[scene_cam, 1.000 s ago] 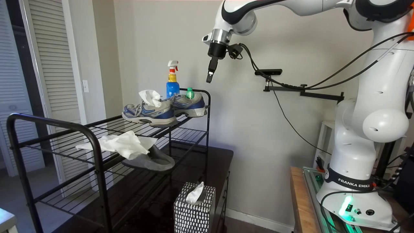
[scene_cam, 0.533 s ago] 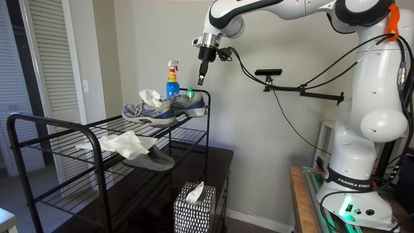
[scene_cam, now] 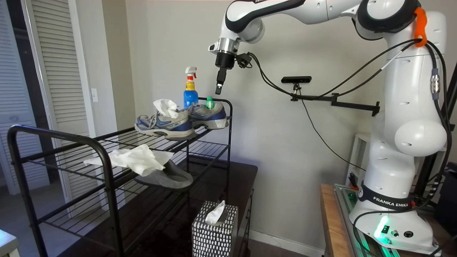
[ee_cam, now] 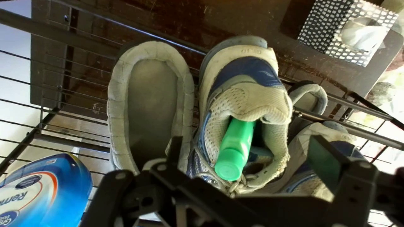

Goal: Remove the green bottle from the shoe

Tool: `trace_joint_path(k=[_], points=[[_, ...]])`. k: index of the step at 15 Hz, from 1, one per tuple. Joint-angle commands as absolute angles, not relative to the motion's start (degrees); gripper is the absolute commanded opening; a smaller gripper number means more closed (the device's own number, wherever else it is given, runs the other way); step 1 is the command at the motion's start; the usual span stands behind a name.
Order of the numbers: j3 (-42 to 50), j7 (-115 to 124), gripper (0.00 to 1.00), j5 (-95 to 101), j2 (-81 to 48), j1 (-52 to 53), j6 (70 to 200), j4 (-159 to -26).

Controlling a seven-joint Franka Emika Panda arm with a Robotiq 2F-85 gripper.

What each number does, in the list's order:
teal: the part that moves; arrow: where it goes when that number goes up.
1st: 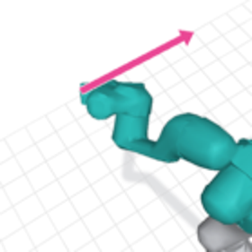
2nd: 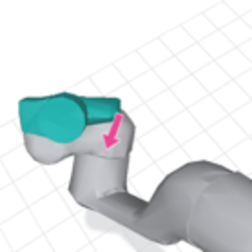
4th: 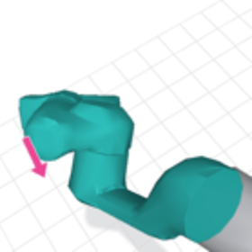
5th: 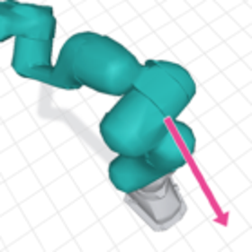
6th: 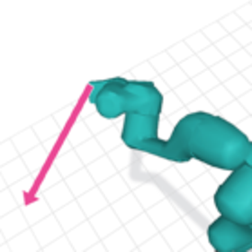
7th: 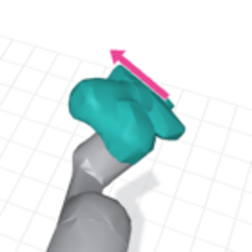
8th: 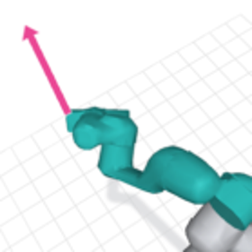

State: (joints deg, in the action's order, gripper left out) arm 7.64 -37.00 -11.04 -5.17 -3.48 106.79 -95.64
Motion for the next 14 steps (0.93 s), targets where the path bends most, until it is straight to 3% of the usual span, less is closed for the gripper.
trace_joint_path(k=[1, 10, 14], points=[[6.1, -38.0, 1.0, -13.2, -9.2, -5.4, 103.1, -90.4], [3.8, -36.9, 1.0, -13.1, -15.7, -7.2, 100.1, -83.3], [2.9, -36.7, 0.86, -12.7, -17.1, -7.8, 99.4, -81.2]])
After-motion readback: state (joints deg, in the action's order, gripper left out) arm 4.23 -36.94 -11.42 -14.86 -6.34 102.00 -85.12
